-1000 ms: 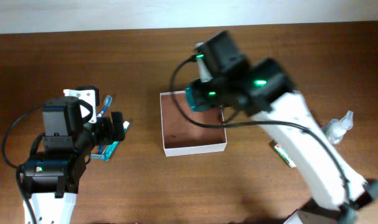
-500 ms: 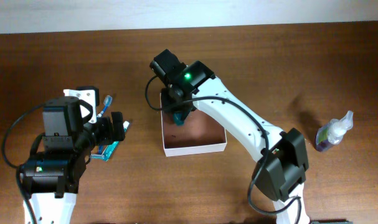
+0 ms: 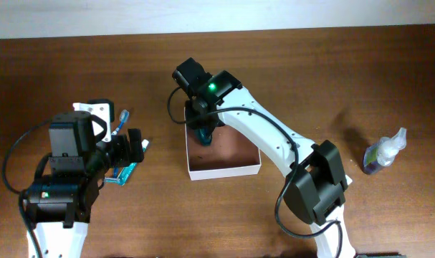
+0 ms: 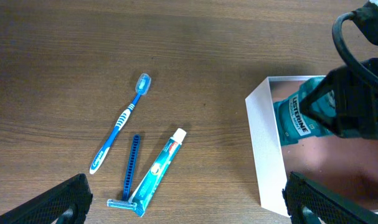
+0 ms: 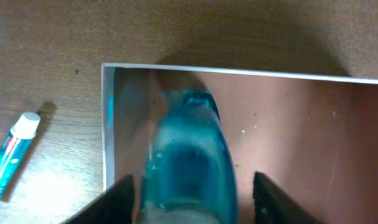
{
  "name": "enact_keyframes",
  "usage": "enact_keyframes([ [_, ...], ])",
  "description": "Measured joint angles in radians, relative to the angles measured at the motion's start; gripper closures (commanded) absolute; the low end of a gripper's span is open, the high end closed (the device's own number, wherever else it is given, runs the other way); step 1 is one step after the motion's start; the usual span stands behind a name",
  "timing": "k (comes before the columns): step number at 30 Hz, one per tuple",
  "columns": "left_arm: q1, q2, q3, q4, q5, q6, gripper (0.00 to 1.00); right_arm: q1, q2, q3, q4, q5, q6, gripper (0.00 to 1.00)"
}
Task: Pack container
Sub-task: 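Lift the mouthwash bottle and carry it over the box with right gripper, then lower the bottle into the box's back-left corner and release, then move the right gripper to the purple spray bottle and grasp it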
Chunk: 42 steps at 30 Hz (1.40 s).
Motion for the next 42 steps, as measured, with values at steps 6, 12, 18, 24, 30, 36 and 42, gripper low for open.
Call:
enact_keyframes([
  [6, 0.0, 0.0, 0.0, 0.0, 0.0, 0.0, 0.01, 0.0, 0.0, 0.0, -0.001, -0.001, -0.018, 0.17],
  [12, 0.0, 0.0, 0.0, 0.0, 0.0, 0.0, 0.01, 0.0, -0.013, 0.003, -0.076, 0.016, -0.032, 0.12],
  [18, 0.0, 0.0, 0.0, -0.003, 0.0, 0.0, 0.01, -0.016, -0.213, 0.131, -0.244, 0.151, -0.067, 0.01],
  [24, 0.0, 0.0, 0.0, -0.003, 0.0, 0.0, 0.01, -0.313, -0.517, 0.209, -0.403, 0.205, -0.061, 0.02],
  [30, 0.0, 0.0, 0.0, -0.01, 0.0, 0.0, 0.01, -0.771, -0.505, 0.209, -0.549, 0.118, -0.074, 0.02],
  [36, 0.0, 0.0, 0.0, -0.01, 0.0, 0.0, 0.01, -1.054, -0.403, 0.177, -0.584, 0.061, -0.175, 0.02],
  [42, 0.0, 0.0, 0.0, -0.01, 0.0, 0.0, 0.01, -1.146, -0.332, 0.087, -0.564, 0.019, -0.261, 0.02],
])
